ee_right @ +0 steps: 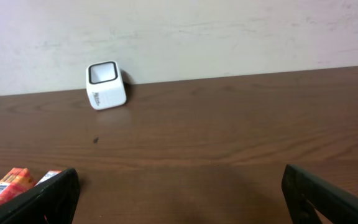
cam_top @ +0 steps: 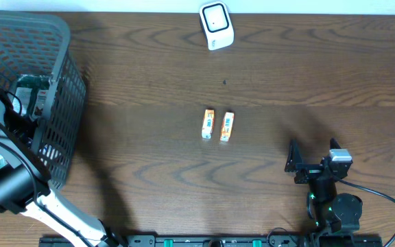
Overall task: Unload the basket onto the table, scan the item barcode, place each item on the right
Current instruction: 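Reach the left gripper into the basket and grasp the green-lidded jar, then carry the green-lidded jar to the table left of the tissue packs and release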
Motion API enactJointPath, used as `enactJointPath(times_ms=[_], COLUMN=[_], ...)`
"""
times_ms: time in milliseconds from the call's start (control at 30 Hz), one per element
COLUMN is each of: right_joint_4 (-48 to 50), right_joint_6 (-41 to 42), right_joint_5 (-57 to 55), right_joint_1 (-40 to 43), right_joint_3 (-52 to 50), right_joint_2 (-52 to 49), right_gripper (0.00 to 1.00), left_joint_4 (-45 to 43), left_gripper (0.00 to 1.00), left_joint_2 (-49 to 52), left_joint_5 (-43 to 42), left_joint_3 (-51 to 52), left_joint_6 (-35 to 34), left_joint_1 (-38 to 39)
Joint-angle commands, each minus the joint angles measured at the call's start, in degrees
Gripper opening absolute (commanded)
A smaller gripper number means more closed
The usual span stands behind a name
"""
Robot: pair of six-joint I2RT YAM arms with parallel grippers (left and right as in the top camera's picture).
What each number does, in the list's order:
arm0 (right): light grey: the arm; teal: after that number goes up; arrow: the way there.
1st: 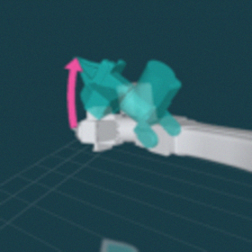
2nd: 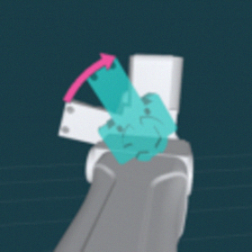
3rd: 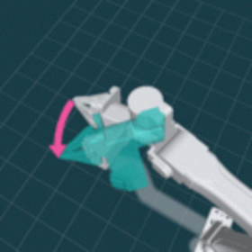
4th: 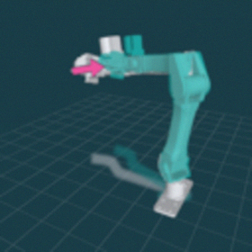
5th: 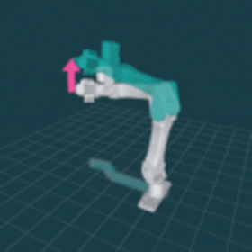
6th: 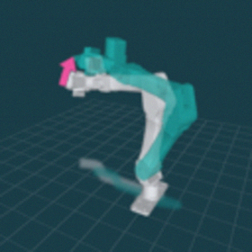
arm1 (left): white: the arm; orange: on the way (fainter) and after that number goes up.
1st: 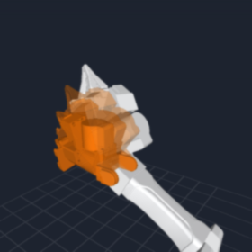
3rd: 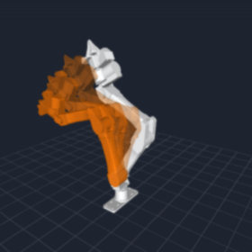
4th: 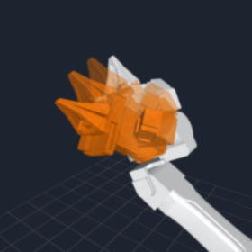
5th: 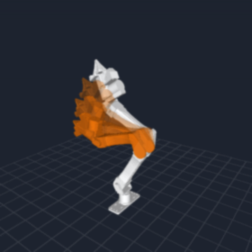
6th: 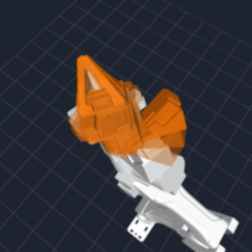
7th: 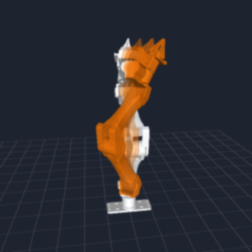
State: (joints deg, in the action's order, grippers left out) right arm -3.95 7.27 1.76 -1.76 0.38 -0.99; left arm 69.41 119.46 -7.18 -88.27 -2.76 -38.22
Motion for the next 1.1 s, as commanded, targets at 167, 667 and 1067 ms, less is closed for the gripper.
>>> enactJointPath(times_ms=[167, 667, 1067], right_joint_4=[-0.20, -0.20, -0.20], right_joint_6=[0.83, 0.83, 0.83], right_joint_5=[0.24, 0.24, 0.24], right_joint_1=[-0.48, -0.48, -0.48], right_joint_3=[-0.09, -0.09, -0.09], right_joint_2=[0.22, 0.22, 0.22], right_gripper=[0.99, 0.99, 0.99], left_joint_4=[-0.09, -12.26, -2.69], left_gripper=[0.57, 0.56, 0.56], left_joint_2=[-6.84, -34.84, -50.40], left_joint_5=[0.13, 0.24, -3.30], left_joint_3=[-3.65, -17.79, -17.44], left_joint_6=[-1.01, -4.66, -9.29], left_joint_1=[-0.35, 0.42, 26.99])
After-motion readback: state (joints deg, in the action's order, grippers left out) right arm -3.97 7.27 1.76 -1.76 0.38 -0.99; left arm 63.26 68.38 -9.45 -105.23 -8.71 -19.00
